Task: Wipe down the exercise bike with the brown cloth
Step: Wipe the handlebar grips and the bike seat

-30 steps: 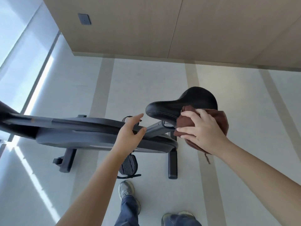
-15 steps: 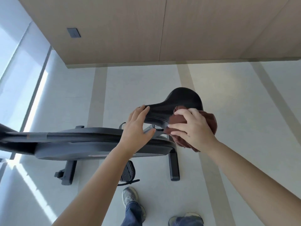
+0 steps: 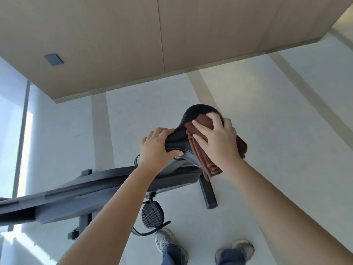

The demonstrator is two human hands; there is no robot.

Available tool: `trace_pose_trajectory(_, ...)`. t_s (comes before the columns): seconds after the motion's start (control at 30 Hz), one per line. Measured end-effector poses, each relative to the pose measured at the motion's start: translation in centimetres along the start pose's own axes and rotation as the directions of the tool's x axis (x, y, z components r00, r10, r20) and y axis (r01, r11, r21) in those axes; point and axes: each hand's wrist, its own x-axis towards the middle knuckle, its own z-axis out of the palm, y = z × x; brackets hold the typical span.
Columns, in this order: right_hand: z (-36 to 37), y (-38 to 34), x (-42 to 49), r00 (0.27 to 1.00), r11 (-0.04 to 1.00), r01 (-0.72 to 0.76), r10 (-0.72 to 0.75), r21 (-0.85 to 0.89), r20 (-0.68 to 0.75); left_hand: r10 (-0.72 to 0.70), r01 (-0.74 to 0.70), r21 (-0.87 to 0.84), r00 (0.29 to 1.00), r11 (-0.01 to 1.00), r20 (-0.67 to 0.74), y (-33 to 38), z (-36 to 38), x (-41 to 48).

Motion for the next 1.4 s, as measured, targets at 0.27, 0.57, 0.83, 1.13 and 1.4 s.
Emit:
trace_pose_trajectory(0.27,0.3,-1.0,-1.2,0.998,0.994,-0.06,0.062,-0.086,0.02,0.006,-0.006,-0.038,1.0,0.999,-0.001,-0.1,-0.2,0.0)
trace_pose_trajectory(0.57,0.2,-0.9,-2.8,0.993,0.986,-0.095,0.103,-0.137,0.052,-0.005,0.006,-0.061,1.0,0.998,0.009,-0.2,-0.2,0.0)
trace_pose_trajectory(0.83,0.1,-1.0,-0.3,0.992,0.989,-0.115,0.119,-0.092,0.043,-0.019,0.021,-0.076,0.999,0.997,0.029,-0.4,-0.3,0.2)
trace_pose_trajectory(1.13,0.8,-1.7,-5.4,0.989,0.98,-0.145,0.145,-0.137,-0.006,-0.022,0.023,-0.075,1.0,0.997,0.016,-0.3,-0.2,0.0)
trace_pose_trajectory(1.4,0.0,0.6,0.0,0.972,0.973,-0.219,0.211,0.077,0.103,-0.027,0.027,-0.081,1.0,0.996,0.011,-0.5,0.0,0.1)
